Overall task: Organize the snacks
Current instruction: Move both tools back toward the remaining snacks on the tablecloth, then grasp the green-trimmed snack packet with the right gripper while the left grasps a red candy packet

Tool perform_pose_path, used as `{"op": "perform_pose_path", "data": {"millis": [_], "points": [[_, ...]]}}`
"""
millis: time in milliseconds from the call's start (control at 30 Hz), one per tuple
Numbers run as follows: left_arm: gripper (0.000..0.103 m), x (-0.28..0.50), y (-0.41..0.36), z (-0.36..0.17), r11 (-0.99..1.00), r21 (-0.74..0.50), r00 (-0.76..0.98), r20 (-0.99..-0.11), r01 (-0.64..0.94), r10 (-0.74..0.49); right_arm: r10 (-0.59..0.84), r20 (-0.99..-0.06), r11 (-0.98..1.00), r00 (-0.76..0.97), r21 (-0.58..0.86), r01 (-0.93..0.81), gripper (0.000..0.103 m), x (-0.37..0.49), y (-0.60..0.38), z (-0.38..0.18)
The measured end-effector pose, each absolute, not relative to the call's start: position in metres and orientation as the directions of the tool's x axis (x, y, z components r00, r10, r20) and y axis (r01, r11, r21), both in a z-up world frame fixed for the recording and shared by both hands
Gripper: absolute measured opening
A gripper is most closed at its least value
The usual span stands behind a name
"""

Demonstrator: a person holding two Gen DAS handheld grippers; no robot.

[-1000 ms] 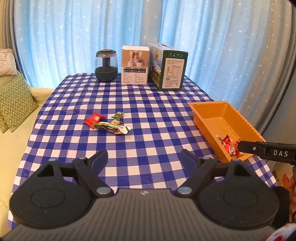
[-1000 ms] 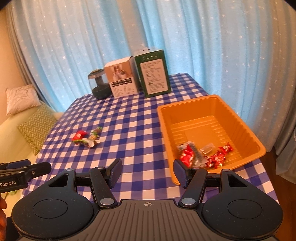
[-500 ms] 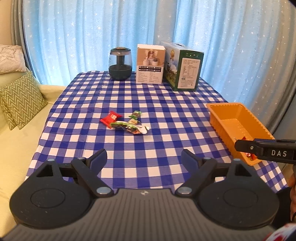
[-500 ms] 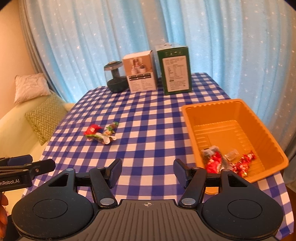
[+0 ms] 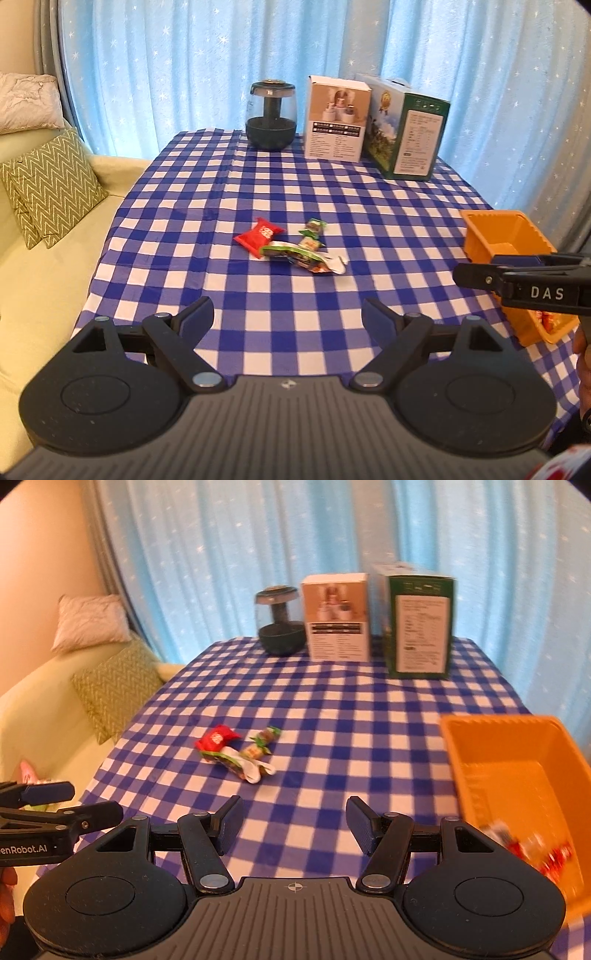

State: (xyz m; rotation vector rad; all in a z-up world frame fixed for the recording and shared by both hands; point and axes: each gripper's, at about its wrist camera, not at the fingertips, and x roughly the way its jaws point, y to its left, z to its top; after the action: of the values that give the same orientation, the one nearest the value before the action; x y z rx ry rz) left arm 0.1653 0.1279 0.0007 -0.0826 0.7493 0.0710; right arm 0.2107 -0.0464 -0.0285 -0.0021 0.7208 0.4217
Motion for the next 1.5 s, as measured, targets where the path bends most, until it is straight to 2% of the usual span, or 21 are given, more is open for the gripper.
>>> {"op": "perform_pose_path", "data": {"millis": [367, 433, 733, 900, 1367, 1500], "points": [[0.084, 0.217, 0.165, -0.032, 0.99, -0.004, 0.738, -0.668, -0.138, 0.1, 0.446, -0.646, 0.838, 0.619, 0.059, -0.542, 0.062, 0.266, 0.01, -0.062], [0.08, 0.225, 0.171, -0.038, 0.991, -0.015, 0.735, -0.672, -0.136, 0.09, 0.455, -0.649, 0.82, 0.61, 0.039, -0.57, 0.061, 0.274, 0.018, -0.07], [0.078, 0.255, 0.187, -0.075, 0.989, -0.028, 0.721, -0.688, -0.144, 0.085, 0.477, -0.671, 0.743, 0.569, -0.039, -0.669, 0.059, 0.301, 0.048, -0.106], [0.078, 0.26, 0.194, -0.09, 0.987, -0.051, 0.709, -0.701, -0.155, 0.076, 0.473, -0.691, 0.715, 0.547, -0.061, -0.697, 0.049, 0.314, 0.062, -0.126], [0.078, 0.266, 0.207, -0.094, 0.982, -0.061, 0.714, -0.695, -0.182, 0.089, 0.41, -0.703, 0.638, 0.581, -0.234, -0.733, 0.035, 0.328, 0.098, -0.156], [0.078, 0.268, 0.206, -0.096, 0.983, -0.063, 0.713, -0.697, -0.17, 0.078, 0.411, -0.704, 0.648, 0.579, -0.222, -0.729, 0.025, 0.325, 0.097, -0.154]]}}
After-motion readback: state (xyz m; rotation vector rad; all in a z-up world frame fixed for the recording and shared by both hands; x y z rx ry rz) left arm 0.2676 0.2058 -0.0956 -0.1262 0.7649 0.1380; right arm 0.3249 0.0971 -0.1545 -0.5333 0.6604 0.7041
